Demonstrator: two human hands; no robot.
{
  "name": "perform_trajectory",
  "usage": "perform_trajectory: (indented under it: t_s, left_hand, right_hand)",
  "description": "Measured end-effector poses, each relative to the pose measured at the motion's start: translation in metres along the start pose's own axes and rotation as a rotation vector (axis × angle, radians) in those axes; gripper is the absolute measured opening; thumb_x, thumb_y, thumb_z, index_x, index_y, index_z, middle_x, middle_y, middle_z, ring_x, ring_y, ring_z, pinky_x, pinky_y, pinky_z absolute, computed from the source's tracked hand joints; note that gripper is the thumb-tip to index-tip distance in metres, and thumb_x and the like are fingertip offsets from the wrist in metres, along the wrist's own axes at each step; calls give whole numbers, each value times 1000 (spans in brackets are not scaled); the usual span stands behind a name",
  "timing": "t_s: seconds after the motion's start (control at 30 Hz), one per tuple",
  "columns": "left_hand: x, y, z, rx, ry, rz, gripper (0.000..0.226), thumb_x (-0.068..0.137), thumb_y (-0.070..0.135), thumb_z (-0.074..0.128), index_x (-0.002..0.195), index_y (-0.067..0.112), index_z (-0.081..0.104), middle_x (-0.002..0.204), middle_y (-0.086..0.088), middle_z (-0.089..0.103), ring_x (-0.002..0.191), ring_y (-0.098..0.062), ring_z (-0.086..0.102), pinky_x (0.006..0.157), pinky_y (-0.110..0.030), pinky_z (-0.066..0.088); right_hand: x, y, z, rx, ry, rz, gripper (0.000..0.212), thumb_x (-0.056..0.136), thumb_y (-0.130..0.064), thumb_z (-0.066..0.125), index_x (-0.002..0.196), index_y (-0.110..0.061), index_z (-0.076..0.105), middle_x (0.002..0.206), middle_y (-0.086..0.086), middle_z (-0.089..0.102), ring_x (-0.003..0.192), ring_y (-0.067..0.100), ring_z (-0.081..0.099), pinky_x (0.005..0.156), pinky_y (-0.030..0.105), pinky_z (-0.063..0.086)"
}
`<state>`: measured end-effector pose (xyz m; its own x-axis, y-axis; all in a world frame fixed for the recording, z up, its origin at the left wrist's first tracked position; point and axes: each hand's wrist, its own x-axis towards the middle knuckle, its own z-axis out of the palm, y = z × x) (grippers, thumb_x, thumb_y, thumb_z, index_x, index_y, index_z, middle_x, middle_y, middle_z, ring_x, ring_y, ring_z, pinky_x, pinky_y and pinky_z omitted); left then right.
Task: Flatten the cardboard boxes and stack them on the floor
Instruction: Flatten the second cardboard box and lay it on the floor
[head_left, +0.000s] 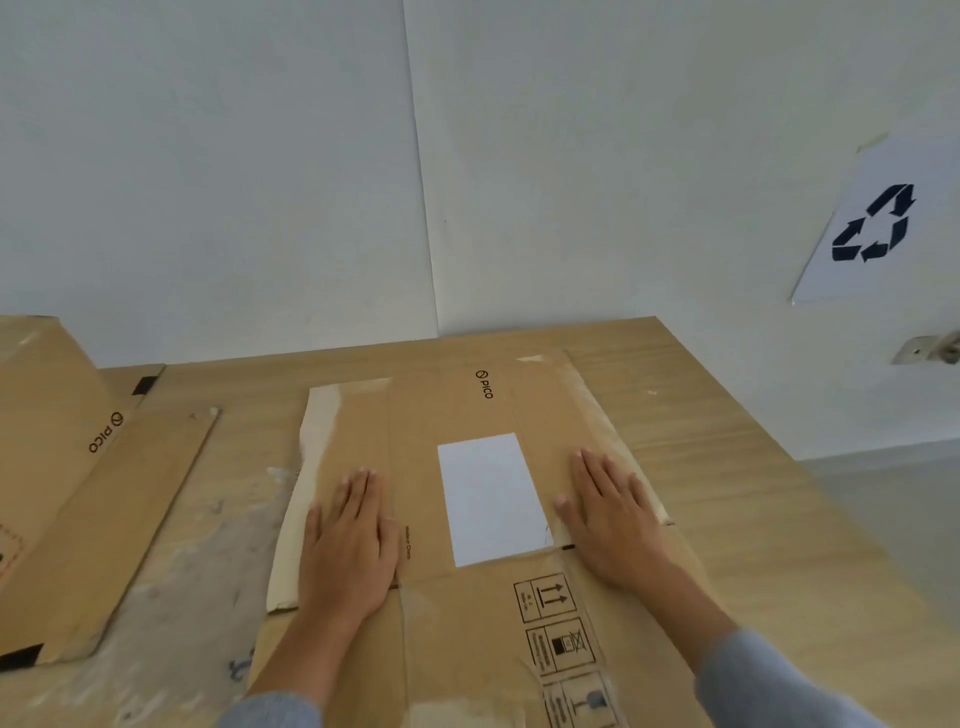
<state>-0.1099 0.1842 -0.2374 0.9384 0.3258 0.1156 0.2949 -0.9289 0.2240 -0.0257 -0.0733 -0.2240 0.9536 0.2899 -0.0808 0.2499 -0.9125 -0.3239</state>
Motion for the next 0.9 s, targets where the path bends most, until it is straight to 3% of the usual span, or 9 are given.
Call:
perform_trajectory:
  t_s: [0.1, 0.17, 0.23, 0.3, 0.4, 0.5, 0.57, 0.77, 0.9]
  left_hand:
    - [1, 2, -2, -32, 39, 18, 79, 78, 46, -1, 147, 16, 22, 157, 0, 21, 146, -17, 15, 118, -39, 10]
    - [-1, 0, -6, -135, 89, 24, 60, 88, 37, 24, 140, 11, 40, 148, -6, 41, 140, -23, 33, 114, -39, 25]
    - [-6, 0, -15, -247, 170, 54, 38, 86, 26, 44, 116, 12, 63, 120, -6, 65, 113, -26, 59, 86, -33, 50]
    - [-16, -3, -21, -189, 259, 69, 34, 78, 30, 40, 87, 14, 68, 89, -2, 70, 80, -23, 65, 57, -25, 46]
    - [-32, -10, -25, 59, 223, -113, 35, 78, 39, 48, 87, 9, 64, 96, -10, 65, 85, -31, 61, 67, -37, 47]
    - [-44, -7, -31, 84, 80, -407, 57, 83, 54, 48, 111, 5, 53, 116, -17, 56, 103, -34, 52, 82, -42, 44]
    - [-48, 0, -35, 55, 85, -451, 61, 83, 53, 49, 116, 1, 49, 118, -19, 54, 108, -35, 49, 85, -42, 43]
    - [-38, -16, -48, -665, 213, -756, 53, 66, 31, 79, 104, -2, 61, 103, -23, 66, 93, -39, 62, 81, -44, 54]
    - [-42, -20, -59, -693, 129, -674, 36, 71, 20, 77, 101, 2, 65, 99, -19, 68, 85, -33, 61, 72, -35, 49]
  right_hand:
    - [-11, 1, 1, -27, 38, -5, 62, 97, -45, 17, 149, -18, -4, 160, -4, -5, 146, 14, -8, 119, 39, -4]
    - [-8, 1, -2, 15, 17, -22, 60, 98, -40, 20, 149, -17, -2, 160, -4, -3, 147, 14, -7, 120, 39, -5]
    - [-8, 4, -11, 95, 17, -67, 55, 99, -29, 27, 149, -15, 10, 159, -2, 8, 147, 14, 3, 121, 37, 0]
    - [-16, 13, -18, 201, 82, -79, 49, 96, -20, 38, 144, -13, 31, 154, 2, 28, 141, 17, 26, 118, 35, 19]
    - [-28, 26, -23, 117, 239, 26, 44, 90, -35, 51, 130, -17, 48, 138, 3, 45, 124, 21, 45, 103, 37, 41]
    - [-36, 28, -24, -6, 232, 195, 60, 84, -58, 48, 126, -16, 44, 126, 9, 48, 116, 24, 46, 95, 38, 44]
    - [-37, 26, -25, -7, 219, 267, 70, 80, -64, 48, 123, -9, 43, 120, 13, 49, 109, 25, 47, 89, 36, 47]
    - [-32, 30, -41, 213, 183, 292, 68, 80, -48, 63, 126, -2, 41, 126, 18, 46, 114, 32, 47, 93, 39, 43]
    - [-30, 31, -54, 341, 133, 280, 60, 80, -33, 68, 122, -1, 39, 124, 18, 47, 106, 32, 52, 82, 35, 43]
